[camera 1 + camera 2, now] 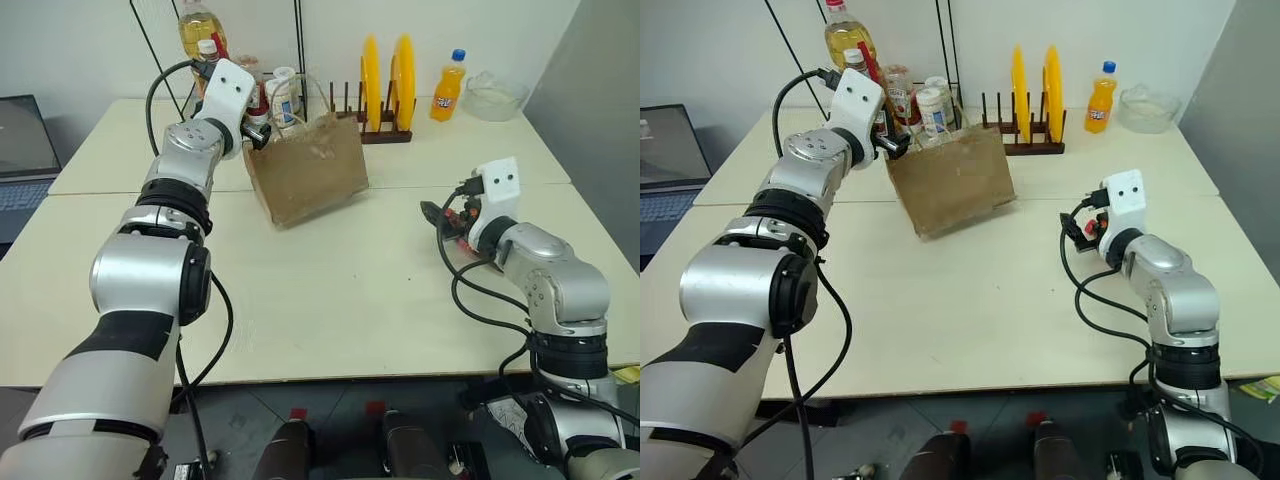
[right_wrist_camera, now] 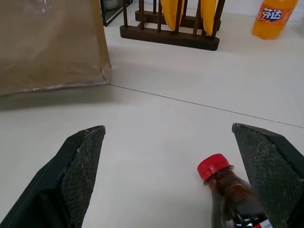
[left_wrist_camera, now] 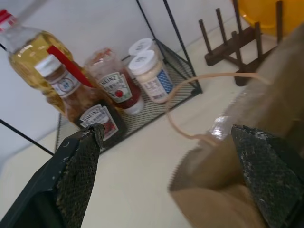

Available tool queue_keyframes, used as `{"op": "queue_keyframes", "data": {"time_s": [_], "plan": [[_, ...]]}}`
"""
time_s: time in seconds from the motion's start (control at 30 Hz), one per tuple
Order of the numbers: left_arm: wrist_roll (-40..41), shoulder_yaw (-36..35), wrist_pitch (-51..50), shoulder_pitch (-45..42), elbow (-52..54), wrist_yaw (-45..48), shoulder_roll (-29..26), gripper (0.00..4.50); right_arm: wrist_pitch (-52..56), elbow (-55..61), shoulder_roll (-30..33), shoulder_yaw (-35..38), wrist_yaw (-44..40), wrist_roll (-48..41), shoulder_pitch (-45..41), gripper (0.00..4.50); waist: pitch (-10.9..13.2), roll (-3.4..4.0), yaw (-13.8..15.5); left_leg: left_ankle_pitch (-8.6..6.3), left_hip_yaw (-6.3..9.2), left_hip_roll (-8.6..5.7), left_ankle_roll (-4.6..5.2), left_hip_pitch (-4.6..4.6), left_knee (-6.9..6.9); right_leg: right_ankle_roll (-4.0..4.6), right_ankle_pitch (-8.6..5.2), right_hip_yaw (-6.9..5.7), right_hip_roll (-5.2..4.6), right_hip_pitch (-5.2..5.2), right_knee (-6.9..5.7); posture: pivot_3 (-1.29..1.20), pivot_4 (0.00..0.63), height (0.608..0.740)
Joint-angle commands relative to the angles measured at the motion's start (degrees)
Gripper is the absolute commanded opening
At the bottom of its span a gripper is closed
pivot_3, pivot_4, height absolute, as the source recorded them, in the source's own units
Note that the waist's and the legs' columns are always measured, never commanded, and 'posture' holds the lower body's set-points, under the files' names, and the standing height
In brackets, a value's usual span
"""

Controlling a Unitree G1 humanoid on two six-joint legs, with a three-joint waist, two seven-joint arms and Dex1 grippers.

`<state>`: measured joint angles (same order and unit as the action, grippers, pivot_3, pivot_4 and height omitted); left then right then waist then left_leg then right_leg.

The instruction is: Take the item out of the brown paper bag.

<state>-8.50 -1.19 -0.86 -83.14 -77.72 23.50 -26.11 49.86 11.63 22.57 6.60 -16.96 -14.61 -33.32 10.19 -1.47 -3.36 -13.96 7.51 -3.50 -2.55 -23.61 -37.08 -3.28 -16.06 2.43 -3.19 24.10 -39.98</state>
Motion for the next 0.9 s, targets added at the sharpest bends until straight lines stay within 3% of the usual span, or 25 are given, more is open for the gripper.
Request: {"op": "queue_keyframes", "data": {"time_s": [0.03,0.23,0.33,0.43,0.57,0.73,0.9], "plan": [[3.0,-2.45,1.91,-2.42,3.55,5.2,-0.6,4.49,-2.34,3.84,0.25,-0.19,-0.34,-0.19,-0.74,4.5,0.0,0.0,0.0,0.0,0.01,0.01,0.0,0.0,0.0,0.0,0.0,-0.01,0.0,0.0,0.0,0.0,0.15,0.74],[10.16,-8.3,-1.19,1.08,11.25,10.68,-4.02,4.49,-3.76,7.86,-0.87,-1.98,-1.36,-0.97,2.17,4.5,0.0,0.0,-0.33,0.0,0.01,0.05,0.0,0.0,0.01,0.0,0.0,-0.01,0.01,0.02,0.0,0.0,0.15,0.74],[13.04,-10.11,-6.42,9.21,22.3,11.88,-6.35,4.49,-4.23,9.99,-2.35,-2.27,-1.23,-1.59,4.6,4.5,-0.12,0.18,-1.31,0.0,0.01,0.08,-0.01,0.03,0.04,0.0,0.0,0.02,0.0,0.03,-0.03,0.0,0.15,0.74],[16.5,-11.4,-16.31,20.46,40.15,11.82,-7.45,4.49,-5.1,11.67,-3.06,-2.39,-1.31,-1.59,7.27,4.5,-0.18,0.28,-1.61,0.0,0.0,0.09,-0.01,0.14,0.09,0.01,0.0,0.08,0.0,0.02,-0.12,0.0,0.15,0.74],[18.6,-15.32,-25.12,50.24,71.89,10.0,-8.74,4.49,-7.66,15.79,-4.7,-2.96,-0.32,-0.9,16.11,4.5,-0.53,0.38,-2.08,-0.01,0.02,0.12,-0.05,0.16,0.12,0.06,0.03,0.17,-0.02,0.05,-0.1,0.0,0.15,0.74],[20.45,-17.43,-31.32,73.07,92.92,2.2,-1.0,4.49,-10.67,16.5,-6.38,-3.47,2.4,1.28,22.64,4.5,-0.54,0.32,-0.45,-0.14,0.15,0.09,-0.19,0.26,0.01,0.11,0.05,0.17,-0.03,-0.01,0.07,0.0,0.15,0.74],[19.02,-11.43,-32.51,86.11,103.37,-4.81,8.97,4.49,-11.16,16.39,-8.96,-5.24,6.87,4.22,25.53,4.5,-0.66,0.37,2.0,-0.28,0.2,0.17,0.19,1.17,0.14,0.11,0.1,-0.02,0.03,-1.08,0.36,0.0,0.15,0.74]]}}
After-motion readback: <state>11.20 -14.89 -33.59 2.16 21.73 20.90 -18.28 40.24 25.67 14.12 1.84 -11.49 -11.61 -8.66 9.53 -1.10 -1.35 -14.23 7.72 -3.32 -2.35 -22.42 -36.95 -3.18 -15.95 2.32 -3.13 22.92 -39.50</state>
